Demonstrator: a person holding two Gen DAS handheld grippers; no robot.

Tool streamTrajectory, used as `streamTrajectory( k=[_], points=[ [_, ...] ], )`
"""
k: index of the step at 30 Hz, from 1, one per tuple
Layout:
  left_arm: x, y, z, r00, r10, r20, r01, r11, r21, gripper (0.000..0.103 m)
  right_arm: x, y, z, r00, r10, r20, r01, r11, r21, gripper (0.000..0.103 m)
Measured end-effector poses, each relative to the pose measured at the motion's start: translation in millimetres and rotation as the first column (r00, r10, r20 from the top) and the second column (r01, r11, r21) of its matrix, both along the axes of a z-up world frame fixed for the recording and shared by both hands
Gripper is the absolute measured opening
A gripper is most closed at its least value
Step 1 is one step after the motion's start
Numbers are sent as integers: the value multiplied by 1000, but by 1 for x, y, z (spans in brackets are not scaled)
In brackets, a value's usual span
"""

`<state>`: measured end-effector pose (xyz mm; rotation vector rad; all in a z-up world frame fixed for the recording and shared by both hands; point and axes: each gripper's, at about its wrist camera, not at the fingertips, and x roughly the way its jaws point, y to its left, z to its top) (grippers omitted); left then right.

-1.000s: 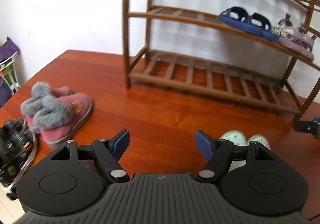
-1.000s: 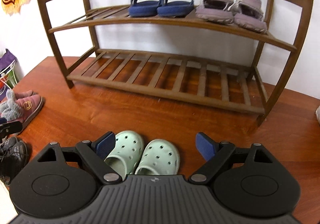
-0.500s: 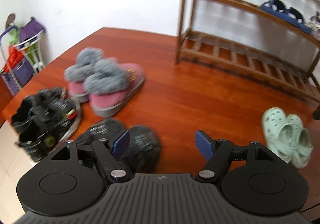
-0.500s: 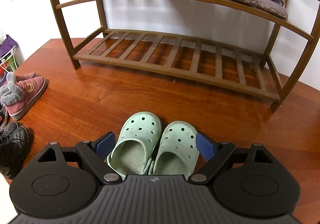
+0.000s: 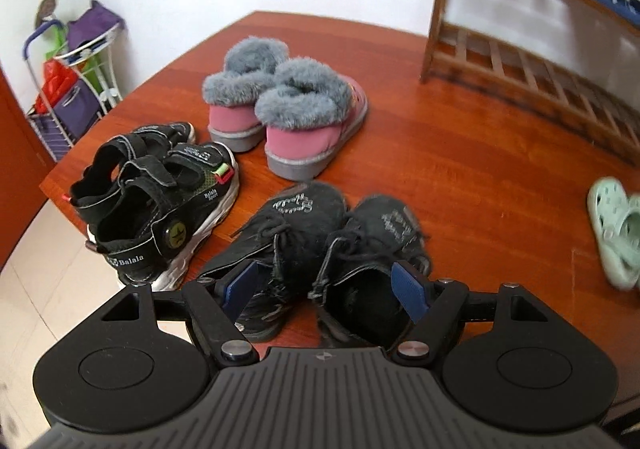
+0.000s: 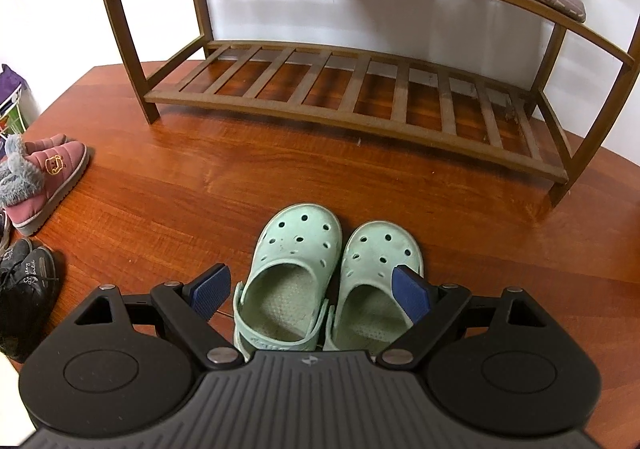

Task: Organize scattered shoes
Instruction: 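Grasp both mint-green clogs with the right tool while the left tool grasps both black sneakers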

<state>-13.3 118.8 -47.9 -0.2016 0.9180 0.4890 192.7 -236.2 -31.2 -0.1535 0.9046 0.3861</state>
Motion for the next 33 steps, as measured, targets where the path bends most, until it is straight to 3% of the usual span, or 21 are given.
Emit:
streamTrajectory(
  k=[6,12,19,26,28,29,30,33],
  points=[
    [8,12,-13,993,-95,-63,92,995,-48,76,-7,3,-4,999,-33,-2,33,999,5,92],
    [14,32,-26,991,-95,-95,83,989,-121,74,-12,4,-9,998,-67,-11,67,998,6,92],
    [16,50,-42,996,-77,-33,71,984,-166,71,-16,4,-14,995,-96,-13,96,995,-3,92],
    [20,38,-47,994,-109,13,110,991,-76,71,-19,-2,-20,991,-131,-16,131,991,-4,92],
    [18,38,-47,994,-107,40,109,992,-65,67,-19,-5,-24,990,-144,-17,144,990,-2,92],
    [17,38,-46,993,-101,55,104,993,-55,59,-19,-7,-26,989,-149,-18,149,989,-1,92],
    [16,38,-46,993,-98,60,101,993,-53,46,-18,-8,-28,988,-154,-19,154,988,0,92],
    [12,38,-42,992,-88,85,93,994,-59,31,-17,-11,-34,986,-163,-24,163,987,1,92]
  ],
)
